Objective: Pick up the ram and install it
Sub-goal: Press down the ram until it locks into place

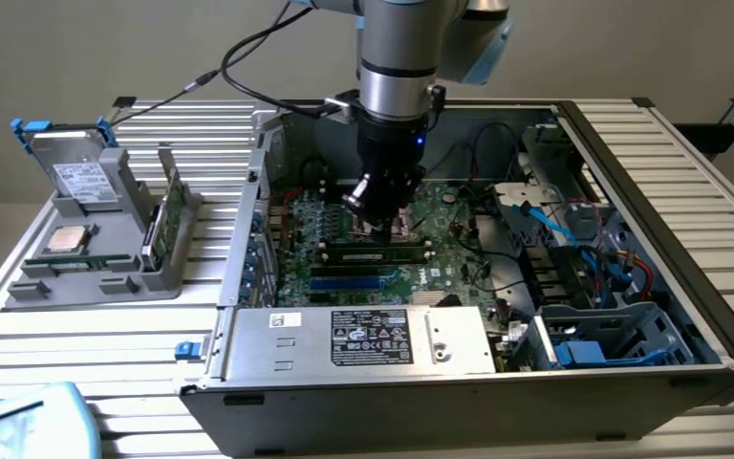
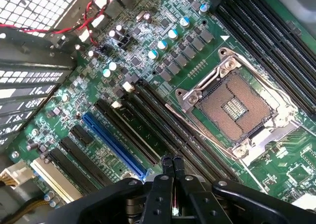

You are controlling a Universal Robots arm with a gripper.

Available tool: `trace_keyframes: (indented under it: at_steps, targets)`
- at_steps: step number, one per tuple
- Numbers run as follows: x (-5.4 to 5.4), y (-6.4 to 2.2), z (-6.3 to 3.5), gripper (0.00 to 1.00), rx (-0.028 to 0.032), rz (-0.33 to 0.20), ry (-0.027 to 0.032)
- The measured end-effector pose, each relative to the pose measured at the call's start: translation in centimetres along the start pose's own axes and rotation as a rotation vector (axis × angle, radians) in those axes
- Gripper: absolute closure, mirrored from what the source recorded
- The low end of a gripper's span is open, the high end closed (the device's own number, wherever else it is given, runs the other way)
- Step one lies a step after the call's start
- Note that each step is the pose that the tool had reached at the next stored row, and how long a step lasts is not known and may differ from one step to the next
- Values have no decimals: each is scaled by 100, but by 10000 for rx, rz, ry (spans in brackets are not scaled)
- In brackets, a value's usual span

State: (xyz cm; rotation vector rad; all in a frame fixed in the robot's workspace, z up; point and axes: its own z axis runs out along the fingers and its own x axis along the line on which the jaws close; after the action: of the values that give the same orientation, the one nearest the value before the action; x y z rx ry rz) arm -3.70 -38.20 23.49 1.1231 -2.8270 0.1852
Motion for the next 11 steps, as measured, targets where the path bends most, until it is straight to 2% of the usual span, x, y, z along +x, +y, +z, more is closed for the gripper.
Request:
trace_keyframes:
  at_steps: [11]
  targets:
    - [-1,1,8,90,-97,1402,16]
